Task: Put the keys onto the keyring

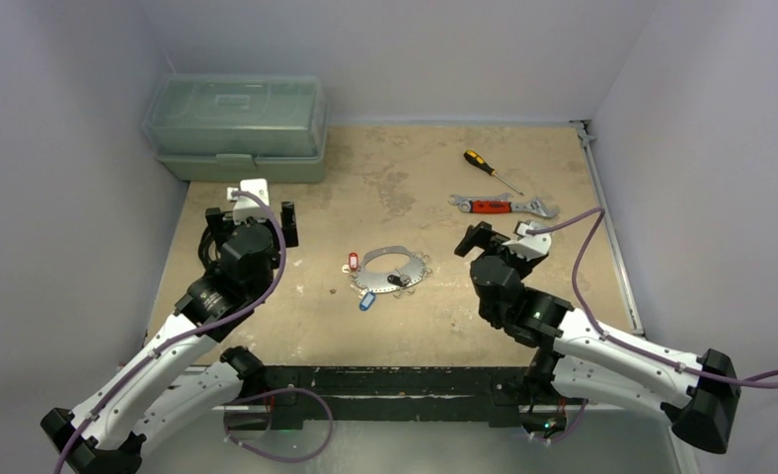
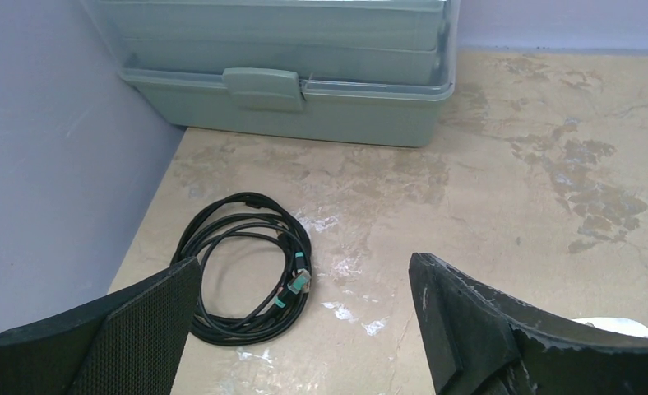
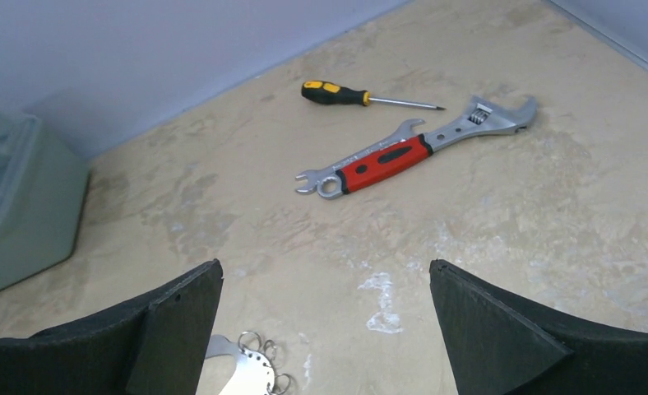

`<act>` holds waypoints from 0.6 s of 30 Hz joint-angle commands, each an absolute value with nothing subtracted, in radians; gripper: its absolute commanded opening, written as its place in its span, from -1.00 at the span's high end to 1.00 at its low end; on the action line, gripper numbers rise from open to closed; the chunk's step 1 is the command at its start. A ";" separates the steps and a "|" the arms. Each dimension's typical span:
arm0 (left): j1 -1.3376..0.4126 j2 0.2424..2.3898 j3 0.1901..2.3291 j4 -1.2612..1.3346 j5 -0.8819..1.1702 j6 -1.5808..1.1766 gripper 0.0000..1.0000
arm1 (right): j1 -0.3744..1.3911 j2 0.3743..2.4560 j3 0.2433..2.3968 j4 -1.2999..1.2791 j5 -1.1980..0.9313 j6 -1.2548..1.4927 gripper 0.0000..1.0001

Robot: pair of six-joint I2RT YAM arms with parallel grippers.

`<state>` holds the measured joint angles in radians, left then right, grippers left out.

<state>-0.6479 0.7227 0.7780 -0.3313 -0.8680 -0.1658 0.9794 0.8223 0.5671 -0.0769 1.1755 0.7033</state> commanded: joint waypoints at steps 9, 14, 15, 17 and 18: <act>-0.637 0.706 0.805 -0.309 -0.828 -0.157 -0.86 | 0.979 0.943 0.655 -0.144 1.219 0.689 -0.98; -0.638 0.687 0.792 -0.298 -0.811 -0.147 -0.89 | 0.979 0.926 0.582 0.141 0.826 0.343 -0.98; -0.637 0.681 0.789 -0.295 -0.805 -0.143 -0.90 | 0.979 0.912 0.554 0.236 0.754 0.294 -0.98; -0.637 0.673 0.783 -0.287 -0.796 -0.138 -0.90 | 0.980 0.891 0.531 0.284 0.633 0.292 -0.98; -0.637 0.670 0.781 -0.285 -0.795 -0.137 -0.90 | 0.980 0.884 0.524 0.300 0.604 0.290 -0.98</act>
